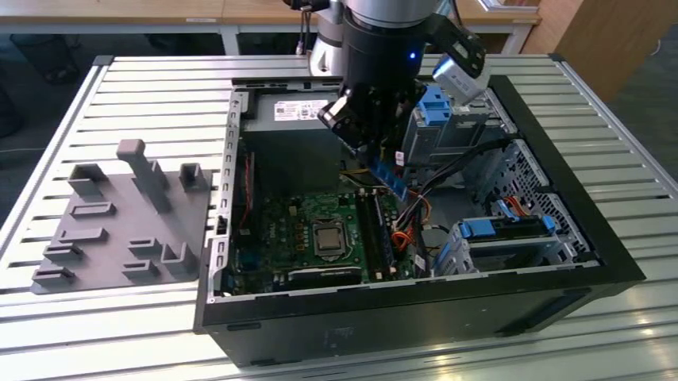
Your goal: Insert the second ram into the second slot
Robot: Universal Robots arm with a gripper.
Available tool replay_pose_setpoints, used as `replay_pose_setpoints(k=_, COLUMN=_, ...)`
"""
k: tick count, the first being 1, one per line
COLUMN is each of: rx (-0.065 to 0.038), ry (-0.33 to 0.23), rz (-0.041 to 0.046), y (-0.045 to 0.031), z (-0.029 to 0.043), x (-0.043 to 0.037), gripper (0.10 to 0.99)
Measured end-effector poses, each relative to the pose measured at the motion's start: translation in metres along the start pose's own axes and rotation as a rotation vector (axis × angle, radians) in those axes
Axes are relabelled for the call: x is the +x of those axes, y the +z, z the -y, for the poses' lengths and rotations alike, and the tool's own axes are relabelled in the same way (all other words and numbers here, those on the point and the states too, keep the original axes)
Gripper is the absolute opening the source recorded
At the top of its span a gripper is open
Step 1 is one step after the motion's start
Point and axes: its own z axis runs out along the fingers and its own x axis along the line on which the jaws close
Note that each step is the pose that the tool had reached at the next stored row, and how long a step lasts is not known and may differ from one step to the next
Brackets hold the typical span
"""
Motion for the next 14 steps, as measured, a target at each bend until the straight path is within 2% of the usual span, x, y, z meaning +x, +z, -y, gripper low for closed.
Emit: replay_pose_setpoints(k=14, rx=0.009, ry=0.24, rz=-0.0015, y=0.0114, z=-0.0003, x=0.0, gripper=0.137)
